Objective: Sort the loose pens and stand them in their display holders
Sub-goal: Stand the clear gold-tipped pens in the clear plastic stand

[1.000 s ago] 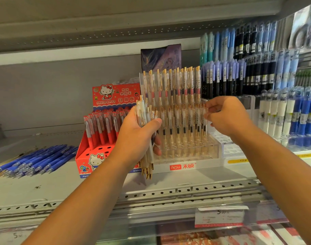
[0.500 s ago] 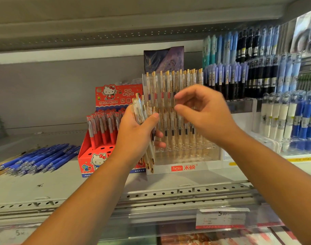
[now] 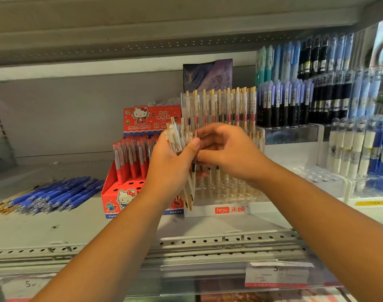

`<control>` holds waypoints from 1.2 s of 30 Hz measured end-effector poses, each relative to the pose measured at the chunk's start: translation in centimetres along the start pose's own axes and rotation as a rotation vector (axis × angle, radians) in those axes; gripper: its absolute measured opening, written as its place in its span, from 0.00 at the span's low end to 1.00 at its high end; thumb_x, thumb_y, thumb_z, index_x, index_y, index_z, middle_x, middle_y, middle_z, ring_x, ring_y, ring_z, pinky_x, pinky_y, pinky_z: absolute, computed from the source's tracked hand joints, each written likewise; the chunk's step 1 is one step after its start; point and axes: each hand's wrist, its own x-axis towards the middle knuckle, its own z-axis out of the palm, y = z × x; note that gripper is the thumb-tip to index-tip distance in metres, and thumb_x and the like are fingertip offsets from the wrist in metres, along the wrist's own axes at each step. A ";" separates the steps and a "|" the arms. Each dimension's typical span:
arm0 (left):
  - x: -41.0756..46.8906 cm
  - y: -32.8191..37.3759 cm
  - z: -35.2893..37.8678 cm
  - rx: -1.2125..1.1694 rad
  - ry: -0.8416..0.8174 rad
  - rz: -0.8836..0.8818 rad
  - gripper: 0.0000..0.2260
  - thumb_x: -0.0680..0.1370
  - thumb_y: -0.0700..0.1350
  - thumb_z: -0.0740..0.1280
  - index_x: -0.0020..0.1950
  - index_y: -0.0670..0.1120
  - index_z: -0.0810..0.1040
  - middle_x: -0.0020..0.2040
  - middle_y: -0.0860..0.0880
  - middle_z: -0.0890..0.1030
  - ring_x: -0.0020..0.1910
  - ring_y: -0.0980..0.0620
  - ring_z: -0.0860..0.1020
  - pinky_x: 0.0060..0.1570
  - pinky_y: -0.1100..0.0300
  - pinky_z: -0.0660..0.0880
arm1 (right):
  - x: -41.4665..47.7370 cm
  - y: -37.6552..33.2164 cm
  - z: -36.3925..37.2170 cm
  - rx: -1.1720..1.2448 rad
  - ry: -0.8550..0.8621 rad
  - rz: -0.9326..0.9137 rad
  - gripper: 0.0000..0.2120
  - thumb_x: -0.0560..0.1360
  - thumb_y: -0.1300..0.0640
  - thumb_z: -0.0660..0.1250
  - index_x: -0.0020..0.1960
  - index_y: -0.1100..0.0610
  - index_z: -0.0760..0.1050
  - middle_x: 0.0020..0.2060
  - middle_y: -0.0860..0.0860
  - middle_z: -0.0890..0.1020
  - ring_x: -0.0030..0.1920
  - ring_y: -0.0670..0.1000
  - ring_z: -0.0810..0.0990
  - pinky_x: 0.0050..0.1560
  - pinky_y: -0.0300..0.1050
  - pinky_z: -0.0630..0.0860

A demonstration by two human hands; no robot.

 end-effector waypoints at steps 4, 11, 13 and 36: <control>0.0 0.0 0.0 -0.006 -0.009 0.000 0.13 0.80 0.41 0.67 0.65 0.46 0.75 0.54 0.50 0.84 0.49 0.56 0.84 0.36 0.65 0.80 | -0.2 0.0 0.1 0.059 0.024 0.032 0.16 0.72 0.69 0.71 0.52 0.50 0.76 0.43 0.51 0.84 0.42 0.44 0.84 0.37 0.37 0.80; 0.4 0.0 -0.2 0.011 0.079 0.006 0.09 0.81 0.47 0.66 0.61 0.51 0.78 0.52 0.55 0.85 0.53 0.57 0.83 0.51 0.55 0.80 | -0.4 -0.1 0.1 0.201 0.098 0.008 0.15 0.71 0.71 0.72 0.52 0.56 0.77 0.38 0.49 0.82 0.38 0.43 0.83 0.35 0.39 0.80; 0.4 -0.1 -0.3 0.018 0.102 0.013 0.08 0.81 0.47 0.66 0.60 0.53 0.79 0.52 0.56 0.85 0.53 0.57 0.82 0.55 0.52 0.79 | -0.4 0.0 0.1 0.202 0.118 -0.028 0.15 0.71 0.71 0.72 0.51 0.54 0.77 0.34 0.45 0.83 0.37 0.42 0.83 0.35 0.37 0.79; -0.4 0.0 -1.4 0.174 -0.017 0.096 0.11 0.79 0.43 0.69 0.60 0.54 0.78 0.53 0.60 0.84 0.54 0.63 0.81 0.51 0.69 0.76 | -0.6 0.2 0.9 0.067 0.154 -0.023 0.17 0.72 0.67 0.73 0.51 0.47 0.78 0.44 0.52 0.82 0.44 0.47 0.83 0.41 0.41 0.82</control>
